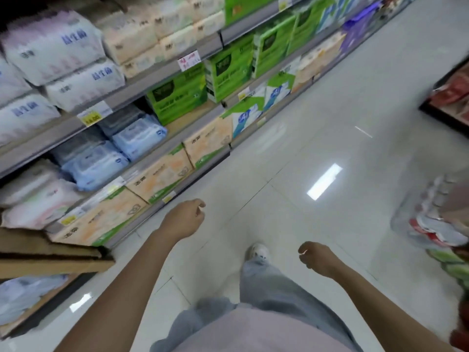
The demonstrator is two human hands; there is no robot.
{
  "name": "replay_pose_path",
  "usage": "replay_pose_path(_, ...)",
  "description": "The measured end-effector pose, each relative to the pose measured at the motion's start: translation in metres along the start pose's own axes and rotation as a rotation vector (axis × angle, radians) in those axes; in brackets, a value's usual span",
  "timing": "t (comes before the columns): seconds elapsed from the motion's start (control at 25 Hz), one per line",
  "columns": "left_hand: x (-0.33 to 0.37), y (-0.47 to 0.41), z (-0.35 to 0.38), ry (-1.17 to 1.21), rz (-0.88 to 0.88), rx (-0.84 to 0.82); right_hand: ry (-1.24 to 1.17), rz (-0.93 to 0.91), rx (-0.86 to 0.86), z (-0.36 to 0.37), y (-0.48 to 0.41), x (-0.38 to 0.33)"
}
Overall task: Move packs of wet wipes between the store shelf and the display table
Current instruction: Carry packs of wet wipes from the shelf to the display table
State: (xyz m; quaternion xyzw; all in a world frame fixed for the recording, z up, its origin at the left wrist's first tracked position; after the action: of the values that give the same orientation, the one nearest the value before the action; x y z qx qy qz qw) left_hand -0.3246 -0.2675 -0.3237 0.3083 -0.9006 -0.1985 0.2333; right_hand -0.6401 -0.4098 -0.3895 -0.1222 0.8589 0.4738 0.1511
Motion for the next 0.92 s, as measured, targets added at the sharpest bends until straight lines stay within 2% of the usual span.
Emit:
replay_pose_path(0.28,0.077,-0.057,0.027,0.211,-0.064,-0.154,0.008,-0.21,0.058,-0.15,-0.083,-0.114)
replay_pose_path(0.44,0.08,-0.11,-0.009,0.322,-0.128,-0.091,-0.006,-0.393,0.049,-0.195,-0.118,-0.201)
replay_pose_path(0.56,0.085,-0.163,-0.081,0.436,-0.115,0.118,0.019,-0.547,0.044,-0.22,-0.141,-0.277)
replay_pose_path(0.8,0.101,-0.232,-0.285,0.69,-0.004,0.654,-0.084,-0.913,0.108,-0.309,-0.133,-0.458)
replay_pose_path(0.92,0.104,-0.225,-0.378,0.657,0.036,0.909,-0.21,-1.124,0.179,-0.358,-0.104,-0.535)
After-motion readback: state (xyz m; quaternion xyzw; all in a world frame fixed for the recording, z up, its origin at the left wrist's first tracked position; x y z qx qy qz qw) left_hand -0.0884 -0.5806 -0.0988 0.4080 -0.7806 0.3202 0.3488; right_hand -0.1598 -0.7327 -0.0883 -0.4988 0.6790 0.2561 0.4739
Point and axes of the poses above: each hand's wrist, its own y-axis away from the middle knuckle, its own z-axis out of the palm, x = y × z, the point moved 8 cm from there along -y, towards the middle knuckle, and after that the axes turned 10 degrees about -y, right-handed, at the moved point
